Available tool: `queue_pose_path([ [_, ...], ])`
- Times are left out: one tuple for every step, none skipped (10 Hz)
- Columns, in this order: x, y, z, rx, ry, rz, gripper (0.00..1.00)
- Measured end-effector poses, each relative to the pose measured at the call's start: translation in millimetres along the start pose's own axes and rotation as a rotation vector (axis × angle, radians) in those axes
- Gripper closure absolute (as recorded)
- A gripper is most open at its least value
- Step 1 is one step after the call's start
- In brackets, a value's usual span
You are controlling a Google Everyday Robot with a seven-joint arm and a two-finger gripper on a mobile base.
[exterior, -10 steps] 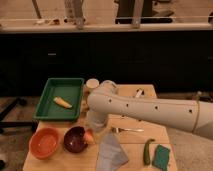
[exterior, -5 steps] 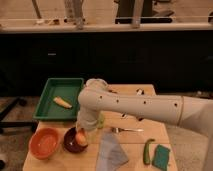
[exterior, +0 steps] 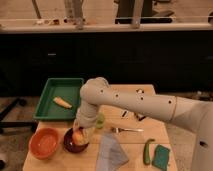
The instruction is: Place apple in purple bowl
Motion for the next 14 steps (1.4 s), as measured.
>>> queue_pose_path([
  [-0.7,-1.7,2.4,-0.005,-0.012,0.001,1.00],
  [-0.9,-3.0,4.6,-0.010,-0.019,0.001,1.00],
  [-1.6,-4.6,7.2,-0.017,-0.023,0.000,1.00],
  [-3.1,-7.0,9.8,-0.023,-0.027,-0.002,1.00],
  [-5.6,-8.6,11.6,-0.028,-0.032,-0.005,1.00],
  [-8.4,-10.3,13.6,-0.035,-0.036,-0.010,1.00],
  [-10.9,-11.7,15.4,-0.041,-0.040,-0.015,1.00],
  [-13.3,-13.7,16.6,-0.046,-0.043,-0.020,1.00],
  [-15.5,-15.5,18.0,-0.055,-0.044,-0.026,1.00],
  [-18.9,-19.0,20.1,-0.062,-0.046,-0.037,1.00],
  [-21.8,-22.1,22.8,-0.072,-0.048,-0.047,1.00],
  [-23.5,-24.4,24.4,-0.077,-0.050,-0.053,1.00],
  [-26.8,-28.2,27.8,-0.090,-0.053,-0.065,1.00],
  [-32.9,-36.4,32.8,-0.099,-0.056,-0.081,1.00],
])
